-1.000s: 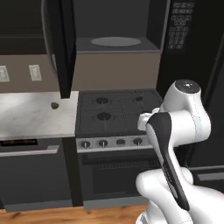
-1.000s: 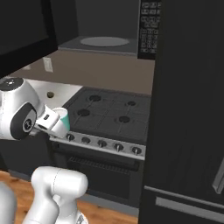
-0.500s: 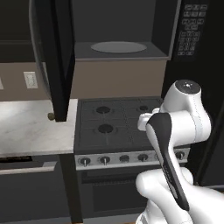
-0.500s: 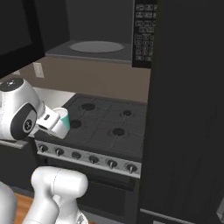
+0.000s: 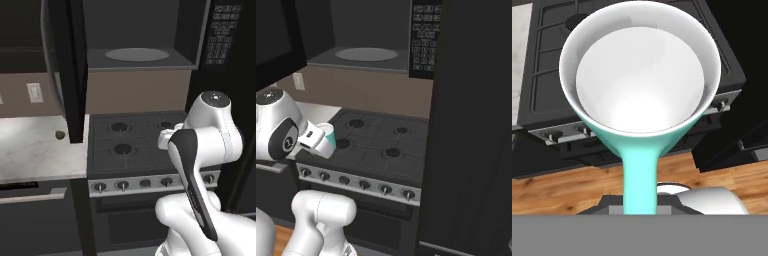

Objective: Pick the mug from the counter and place it inside the microwave. Then close the microwave.

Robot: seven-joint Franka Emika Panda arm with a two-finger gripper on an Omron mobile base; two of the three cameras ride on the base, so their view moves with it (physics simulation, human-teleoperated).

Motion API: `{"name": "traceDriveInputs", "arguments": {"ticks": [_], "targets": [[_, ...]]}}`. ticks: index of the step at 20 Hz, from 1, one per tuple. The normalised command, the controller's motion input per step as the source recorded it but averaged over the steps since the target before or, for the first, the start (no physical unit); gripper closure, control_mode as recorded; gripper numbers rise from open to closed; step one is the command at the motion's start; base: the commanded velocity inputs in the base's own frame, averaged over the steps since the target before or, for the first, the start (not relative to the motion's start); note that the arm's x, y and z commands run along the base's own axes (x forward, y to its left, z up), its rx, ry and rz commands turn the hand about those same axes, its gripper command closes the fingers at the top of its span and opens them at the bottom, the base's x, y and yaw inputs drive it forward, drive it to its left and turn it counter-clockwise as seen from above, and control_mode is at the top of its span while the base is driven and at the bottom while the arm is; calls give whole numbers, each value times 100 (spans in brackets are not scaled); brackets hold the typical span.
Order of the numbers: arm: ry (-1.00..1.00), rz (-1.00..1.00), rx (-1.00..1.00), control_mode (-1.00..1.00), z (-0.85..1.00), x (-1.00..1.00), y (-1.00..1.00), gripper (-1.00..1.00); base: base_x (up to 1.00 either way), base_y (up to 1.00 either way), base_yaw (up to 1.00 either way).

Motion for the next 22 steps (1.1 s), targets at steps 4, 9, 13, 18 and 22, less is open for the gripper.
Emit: {"name": "traceDriveInputs", "arguments": {"ticks": [4, 9, 13, 18, 22], "targets": [[0, 0, 0, 100, 0, 0, 0, 100, 8, 32, -15], [0, 0, 0, 100, 0, 0, 0, 100, 7, 8, -14], [0, 0, 0, 100, 0, 0, 0, 100, 15, 0, -7], [0, 0, 0, 100, 0, 0, 0, 100, 23, 3, -8], [0, 0, 0, 100, 0, 0, 0, 100, 19, 3, -6]]}}
